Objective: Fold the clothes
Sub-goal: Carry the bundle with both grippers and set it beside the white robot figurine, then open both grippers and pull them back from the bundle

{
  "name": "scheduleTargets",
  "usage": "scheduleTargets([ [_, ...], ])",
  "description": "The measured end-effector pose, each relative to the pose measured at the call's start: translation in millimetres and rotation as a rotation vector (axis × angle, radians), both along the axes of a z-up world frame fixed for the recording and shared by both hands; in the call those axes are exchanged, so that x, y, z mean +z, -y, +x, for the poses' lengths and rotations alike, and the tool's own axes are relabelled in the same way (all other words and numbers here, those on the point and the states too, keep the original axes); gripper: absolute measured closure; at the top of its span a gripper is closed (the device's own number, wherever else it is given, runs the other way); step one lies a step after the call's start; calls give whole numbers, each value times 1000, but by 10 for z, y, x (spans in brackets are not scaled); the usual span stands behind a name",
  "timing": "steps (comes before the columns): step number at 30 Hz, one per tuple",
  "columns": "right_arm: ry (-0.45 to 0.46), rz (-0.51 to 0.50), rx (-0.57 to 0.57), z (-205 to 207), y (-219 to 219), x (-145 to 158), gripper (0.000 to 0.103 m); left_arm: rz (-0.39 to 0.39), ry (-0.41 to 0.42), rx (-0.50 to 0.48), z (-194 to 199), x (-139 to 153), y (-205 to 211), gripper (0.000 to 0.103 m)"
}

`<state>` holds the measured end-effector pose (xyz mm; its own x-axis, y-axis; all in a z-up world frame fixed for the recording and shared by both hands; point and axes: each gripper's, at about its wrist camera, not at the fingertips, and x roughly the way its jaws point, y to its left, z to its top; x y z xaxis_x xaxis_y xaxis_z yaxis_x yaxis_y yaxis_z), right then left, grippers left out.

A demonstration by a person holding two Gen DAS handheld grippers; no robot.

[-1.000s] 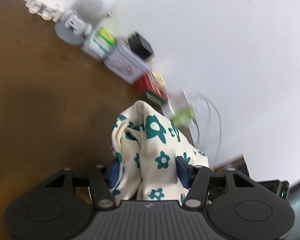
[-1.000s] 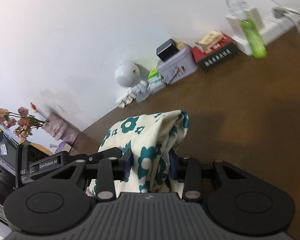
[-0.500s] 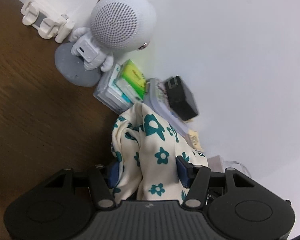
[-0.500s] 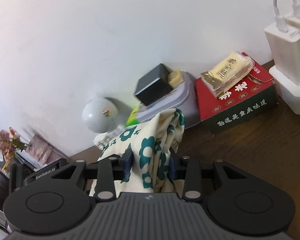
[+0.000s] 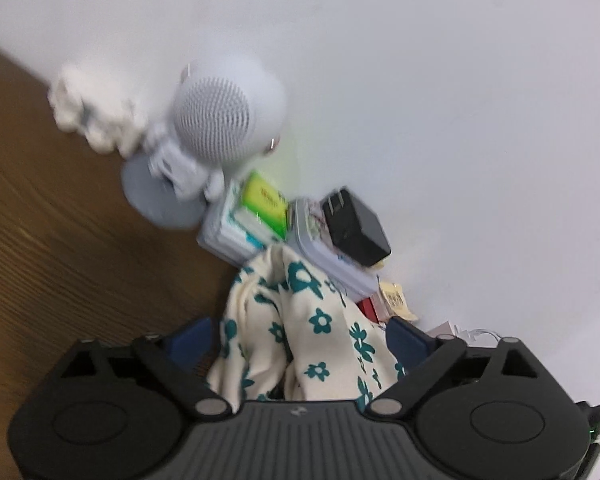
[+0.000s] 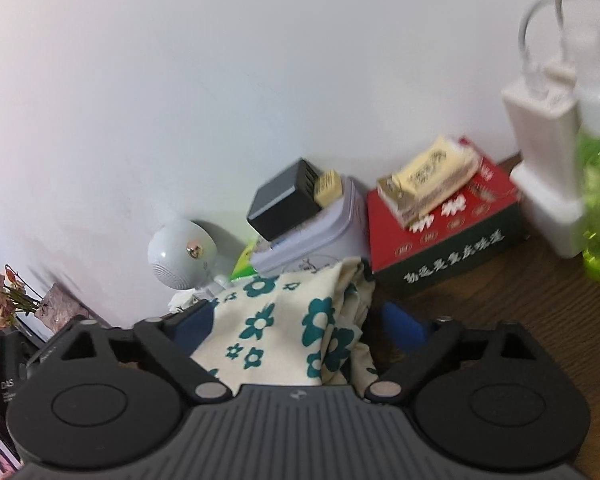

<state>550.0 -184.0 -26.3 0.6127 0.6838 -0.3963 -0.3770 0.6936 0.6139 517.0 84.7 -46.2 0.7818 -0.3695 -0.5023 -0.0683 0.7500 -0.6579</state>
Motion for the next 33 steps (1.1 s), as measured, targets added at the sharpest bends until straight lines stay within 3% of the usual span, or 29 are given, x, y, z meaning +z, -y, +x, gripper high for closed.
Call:
scheduleTargets([
  [2,38,-19,-6,-122,35,71,2,79,50,9,-178,122,17,0],
  [7,129,-59,-11,-580,128,180,0,287,189,-16,-720,342,179,0],
  [13,243,-155,-42,-1391,111,174,0,496,295,-36,-1493,352,449,0],
  [18,289,-276,-95,-2025,39,228,0,540,305,-33,-2150,379,539,0],
  [24,345,-425,-112,-2822,18,157,0,603,240,-23,-2847,308,599,0],
  [29,274,-437,-75,-3301,111,39,0,635,179,3,-3322,228,617,0],
  [33,252,-443,-92,-3650,173,4,0,660,198,28,-3654,207,624,0],
])
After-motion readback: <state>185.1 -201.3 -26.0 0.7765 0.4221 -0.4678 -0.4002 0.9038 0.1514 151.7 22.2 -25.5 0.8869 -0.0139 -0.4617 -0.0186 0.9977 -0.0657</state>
